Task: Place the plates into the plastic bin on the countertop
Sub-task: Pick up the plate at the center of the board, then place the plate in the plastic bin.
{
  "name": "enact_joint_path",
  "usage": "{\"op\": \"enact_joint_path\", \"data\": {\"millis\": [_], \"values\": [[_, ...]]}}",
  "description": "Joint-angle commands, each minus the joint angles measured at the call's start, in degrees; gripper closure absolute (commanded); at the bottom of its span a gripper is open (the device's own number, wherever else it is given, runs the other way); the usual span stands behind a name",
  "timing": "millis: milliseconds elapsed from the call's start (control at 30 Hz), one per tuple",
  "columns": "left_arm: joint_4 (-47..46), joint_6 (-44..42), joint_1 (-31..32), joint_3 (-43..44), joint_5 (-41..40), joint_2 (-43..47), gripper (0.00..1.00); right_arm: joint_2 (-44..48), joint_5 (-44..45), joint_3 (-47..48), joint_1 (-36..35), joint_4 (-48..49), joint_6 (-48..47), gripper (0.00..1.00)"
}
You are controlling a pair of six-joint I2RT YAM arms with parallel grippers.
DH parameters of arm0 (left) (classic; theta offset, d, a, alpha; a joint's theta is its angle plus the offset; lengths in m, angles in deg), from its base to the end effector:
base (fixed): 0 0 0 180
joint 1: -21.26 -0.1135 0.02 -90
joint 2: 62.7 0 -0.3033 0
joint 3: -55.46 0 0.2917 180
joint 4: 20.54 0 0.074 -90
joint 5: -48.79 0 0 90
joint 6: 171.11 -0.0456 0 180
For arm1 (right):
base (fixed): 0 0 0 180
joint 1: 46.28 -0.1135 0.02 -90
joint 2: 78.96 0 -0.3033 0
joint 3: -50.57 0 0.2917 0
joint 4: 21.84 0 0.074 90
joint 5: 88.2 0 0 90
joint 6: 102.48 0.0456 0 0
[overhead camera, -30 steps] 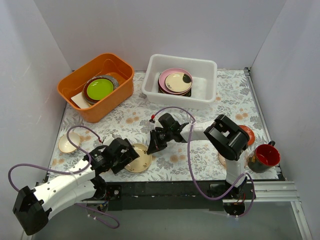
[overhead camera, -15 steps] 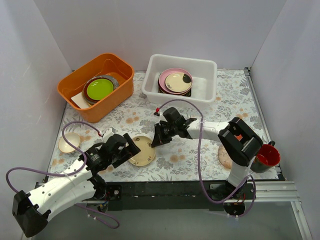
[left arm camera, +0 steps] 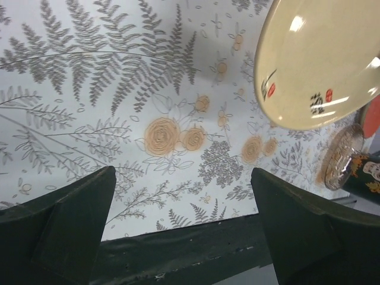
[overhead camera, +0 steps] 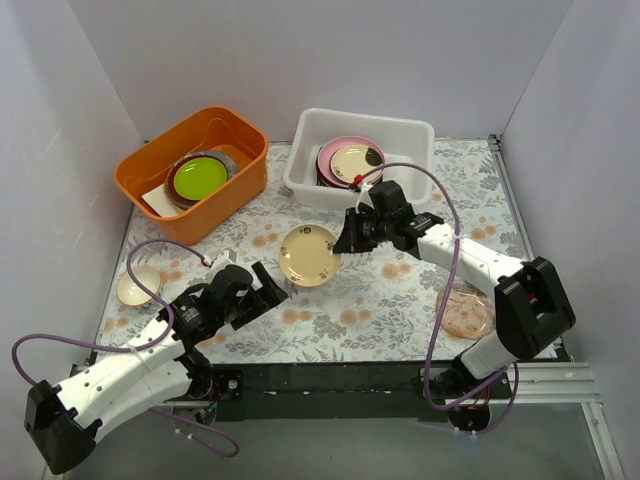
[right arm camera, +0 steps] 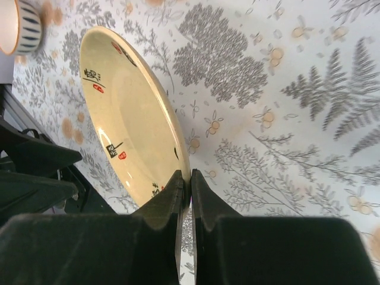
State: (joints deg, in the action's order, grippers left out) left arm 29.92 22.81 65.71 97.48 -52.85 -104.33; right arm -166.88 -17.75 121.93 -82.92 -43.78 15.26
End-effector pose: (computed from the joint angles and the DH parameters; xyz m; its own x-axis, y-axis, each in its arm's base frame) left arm 0.1215 -0.1063 0.2260 -0.4443 -0.8959 0.0042 -0.6741 0.3312 -0.6602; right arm 0.2959 0.2391 0.2606 -0.8017 -0.0496 -0.5957 -0.4512 0.7038 0.5486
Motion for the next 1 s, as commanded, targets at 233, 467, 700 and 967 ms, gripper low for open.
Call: {"op": "enact_joint_path", "data": {"millis": [233,467,700,967], "values": [[-14.2,-16.5,-0.1,1.2,14.4,-5.1,0.02,7.1,-3.5,4.8,10.0,-1.6,-4.6,0.99],[-11.4,-20.8,0.2,4.7,12.4,-8.1,0.02,7.2,-4.9,7.8,16.7,-1.3,-5.8,0.99],[2.4,-20.7,2.4,13.7,-3.6,-16.8,0.02,4.5,-5.2,12.9,20.7,-2.4,-6.8,0.99],[11.4,-17.9,6.3,19.9,-14.0,-26.3,0.02,-0.6,-4.4,18.3,24.0,0.1,-5.7,0.99]]}}
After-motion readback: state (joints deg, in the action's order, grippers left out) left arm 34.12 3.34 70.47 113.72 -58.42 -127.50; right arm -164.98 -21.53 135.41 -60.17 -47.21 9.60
